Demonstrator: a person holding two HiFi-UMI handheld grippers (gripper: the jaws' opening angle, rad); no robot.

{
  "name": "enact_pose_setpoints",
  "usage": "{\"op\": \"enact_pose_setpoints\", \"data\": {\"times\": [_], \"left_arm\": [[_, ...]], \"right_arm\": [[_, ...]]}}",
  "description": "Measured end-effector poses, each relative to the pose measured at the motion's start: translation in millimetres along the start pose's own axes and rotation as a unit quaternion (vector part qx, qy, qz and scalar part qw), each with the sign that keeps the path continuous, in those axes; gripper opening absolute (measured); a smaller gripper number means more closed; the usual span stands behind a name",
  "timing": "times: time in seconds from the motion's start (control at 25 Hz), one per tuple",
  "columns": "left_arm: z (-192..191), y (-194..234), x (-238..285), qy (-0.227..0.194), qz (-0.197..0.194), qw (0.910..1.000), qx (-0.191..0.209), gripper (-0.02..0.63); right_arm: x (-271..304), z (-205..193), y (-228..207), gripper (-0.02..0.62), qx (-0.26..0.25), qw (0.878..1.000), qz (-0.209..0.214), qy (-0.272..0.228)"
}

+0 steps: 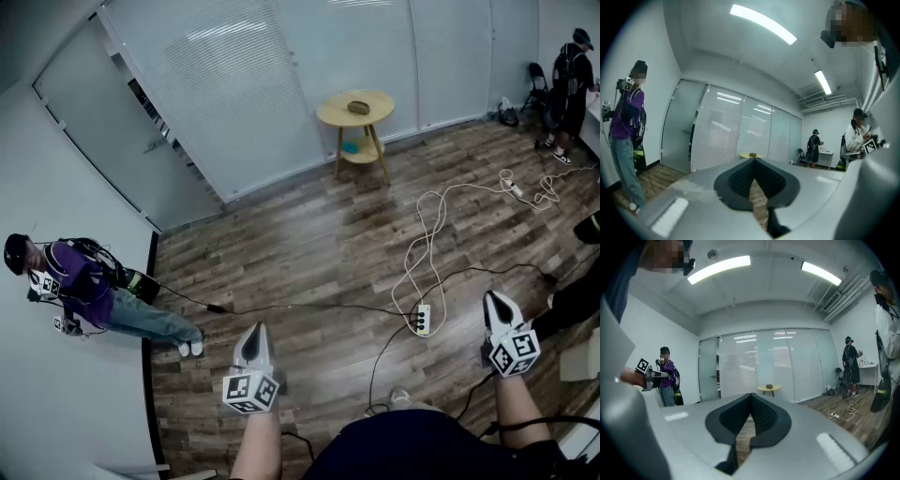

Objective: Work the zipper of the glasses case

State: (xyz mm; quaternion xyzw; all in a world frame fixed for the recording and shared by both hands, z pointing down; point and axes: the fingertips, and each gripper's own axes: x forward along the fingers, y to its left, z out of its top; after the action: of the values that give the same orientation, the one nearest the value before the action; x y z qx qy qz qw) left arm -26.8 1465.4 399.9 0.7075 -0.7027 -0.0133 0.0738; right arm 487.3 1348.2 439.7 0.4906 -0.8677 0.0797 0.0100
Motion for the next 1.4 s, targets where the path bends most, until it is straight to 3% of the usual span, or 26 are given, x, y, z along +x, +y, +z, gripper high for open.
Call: {"op": "enact_pose_setpoints", "data": {"times": [0.4,0.64,0.92,1.16,1.4], "left_arm": [[-1.2,-5.8,21.5,0.003,0.008,1.0,0.001,0.003],[2.7,-26.1,37.2,-0.002,0.014,0.9999,0.009,0.003],[-12.9,-34.9,62.5,0.017,0.018,0.9997,0.006,0.003],[-17.5,-20.4,131.2,0.018,0.002,0.9997,-0.016,0.003],[5.2,19.5,226.2,0.009,-0.032,0.9992,-0.022,0.003]], "right_arm": [[15.7,1.1,-20.9,0.006,0.007,1.0,-0.002,-0.008],[23.6,9.7,-51.9,0.006,0.02,0.999,-0.007,-0.04],[60.5,-15.3,-78.3,0.006,0.024,1.0,-0.007,0.007],[97.3,-31.0,-95.3,0.006,0.03,0.999,-0.032,0.032],[178.3,-4.2,-74.9,0.006,-0.012,0.999,-0.031,0.031]]}}
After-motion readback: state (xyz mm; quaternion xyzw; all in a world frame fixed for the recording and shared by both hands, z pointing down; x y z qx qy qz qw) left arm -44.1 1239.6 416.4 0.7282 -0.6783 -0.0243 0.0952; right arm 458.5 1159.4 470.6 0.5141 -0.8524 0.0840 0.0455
